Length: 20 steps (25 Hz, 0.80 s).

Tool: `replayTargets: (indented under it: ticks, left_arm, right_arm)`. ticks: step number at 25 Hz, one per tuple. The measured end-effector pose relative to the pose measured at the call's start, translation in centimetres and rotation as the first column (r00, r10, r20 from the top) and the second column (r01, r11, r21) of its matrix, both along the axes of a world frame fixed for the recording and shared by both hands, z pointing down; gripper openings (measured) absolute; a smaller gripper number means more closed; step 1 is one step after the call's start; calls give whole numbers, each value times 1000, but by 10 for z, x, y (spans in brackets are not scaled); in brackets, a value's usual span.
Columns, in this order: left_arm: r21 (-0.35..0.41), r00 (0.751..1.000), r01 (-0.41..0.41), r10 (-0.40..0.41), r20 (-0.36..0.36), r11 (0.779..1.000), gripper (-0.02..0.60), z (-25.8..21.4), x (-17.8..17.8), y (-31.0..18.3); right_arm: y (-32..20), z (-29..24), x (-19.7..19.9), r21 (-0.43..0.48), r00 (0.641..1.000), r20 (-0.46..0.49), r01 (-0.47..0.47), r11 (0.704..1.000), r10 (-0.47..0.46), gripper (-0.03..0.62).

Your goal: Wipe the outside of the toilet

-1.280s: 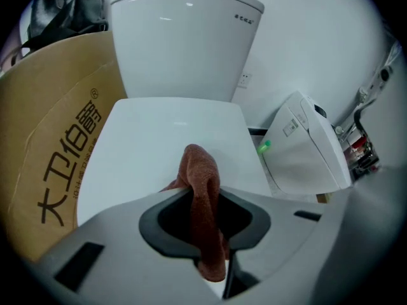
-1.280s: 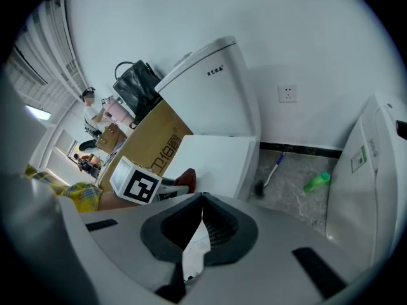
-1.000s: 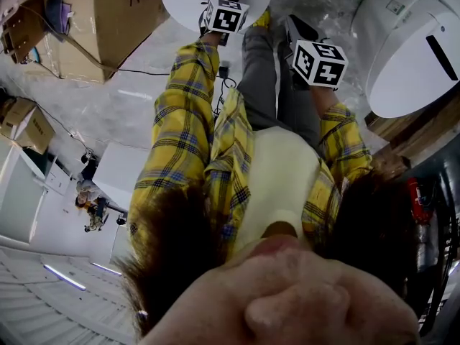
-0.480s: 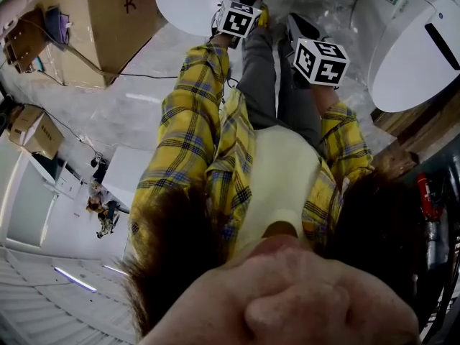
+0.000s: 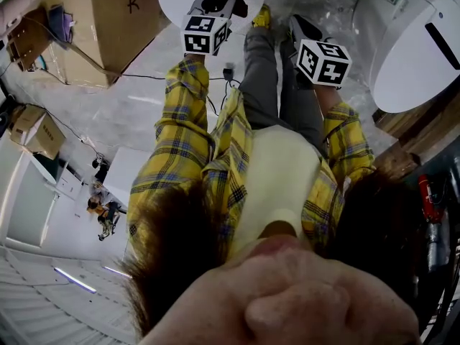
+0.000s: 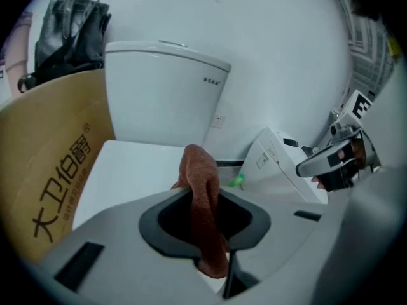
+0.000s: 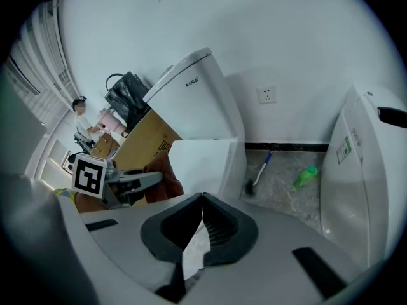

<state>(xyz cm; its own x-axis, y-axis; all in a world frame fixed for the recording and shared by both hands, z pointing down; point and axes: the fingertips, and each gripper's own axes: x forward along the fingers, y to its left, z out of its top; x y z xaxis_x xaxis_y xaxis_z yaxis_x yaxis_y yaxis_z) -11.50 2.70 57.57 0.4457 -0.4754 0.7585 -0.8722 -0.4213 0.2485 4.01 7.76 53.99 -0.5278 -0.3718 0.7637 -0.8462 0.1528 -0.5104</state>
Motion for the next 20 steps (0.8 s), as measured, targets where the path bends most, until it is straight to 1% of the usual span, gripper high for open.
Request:
replayTargets:
  ticks: [3,6,9,11,13,16,18,20]
  left_arm:
    - [34,998,25,-27,58,999,83,-13,-36,-2]
    - [52,991,10,-17,135,999,83,-18,-66,-2]
    - [55,974,-24,10,228,998,83,-18,-97,3]
    - [50,954,-30,14,299,998,83,-16,-123,8]
    - [39,936,-5,-9,351,999,83,-10,-147,15]
    - [15,926,70,-70,370,997,83,5,-173,25]
    - [-12,914,94,-82,396,996,83,20,-185,31]
    - [-41,897,103,-75,436,994,83,38,-195,36]
  right_arm:
    - [1,-1,-10,4,1000,5,29,1000,-29,25]
    - [2,0,-19,1,999,4,53,999,-53,25]
    - [4,1,-30,-2,997,8,77,997,-77,25]
    - [4,1,-38,-1,995,12,102,995,-102,25]
    - [4,1,-44,1,992,12,128,992,-128,25]
    - [2,3,-49,-3,990,10,141,990,-141,25]
    - [2,5,-53,-10,990,14,138,990,-138,25]
    - [3,6,-58,-14,989,19,147,989,-147,25]
